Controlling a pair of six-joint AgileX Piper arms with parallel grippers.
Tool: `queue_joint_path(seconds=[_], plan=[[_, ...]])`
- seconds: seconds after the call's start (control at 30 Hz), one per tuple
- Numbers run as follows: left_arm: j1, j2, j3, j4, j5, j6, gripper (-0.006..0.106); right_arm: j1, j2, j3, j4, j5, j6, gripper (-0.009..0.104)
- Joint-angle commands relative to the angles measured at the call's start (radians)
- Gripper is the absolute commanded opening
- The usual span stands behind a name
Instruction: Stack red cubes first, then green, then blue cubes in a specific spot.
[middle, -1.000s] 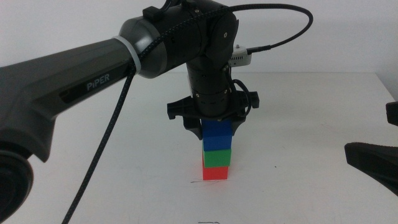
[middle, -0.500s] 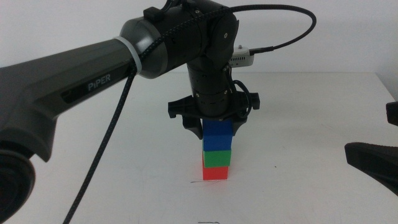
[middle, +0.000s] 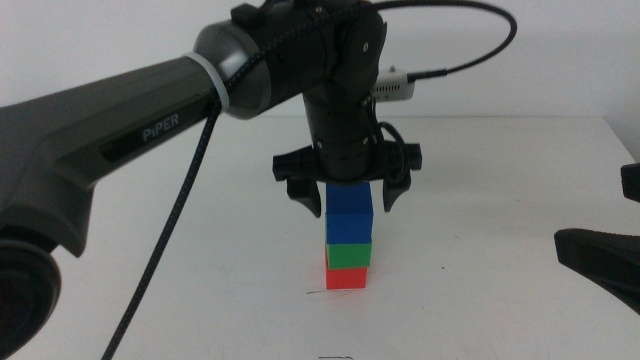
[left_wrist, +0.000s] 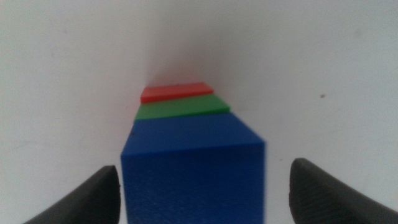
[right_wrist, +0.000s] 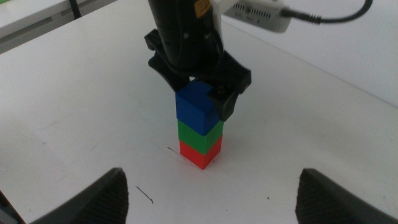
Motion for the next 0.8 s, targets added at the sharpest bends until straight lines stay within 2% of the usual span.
queue_joint_path(seconds=[0.0,0.33,0.53,0.77], plan=[[-0.007,-0.057,-0.053,-0.005,0.051,-0.001,0.092,-0.008,-0.001,-0.028,-0.019,-0.068,-0.013,0.094],[-0.002,-0.067,-0.106,0.013,0.08,0.025,0.092,-0.008,-0.001,-0.028,-0.019,-0.068,-0.013,0.094],[0.004,-0.127,-0.106,0.081,0.08,0.035,0.092,-0.008,-0.001,-0.028,-0.019,-0.068,-0.013,0.094],[0.004,-0.232,-0.106,0.163,0.08,0.129,0.092,-0.008,-0.001,-0.028,-0.019,-0.068,-0.013,0.094]])
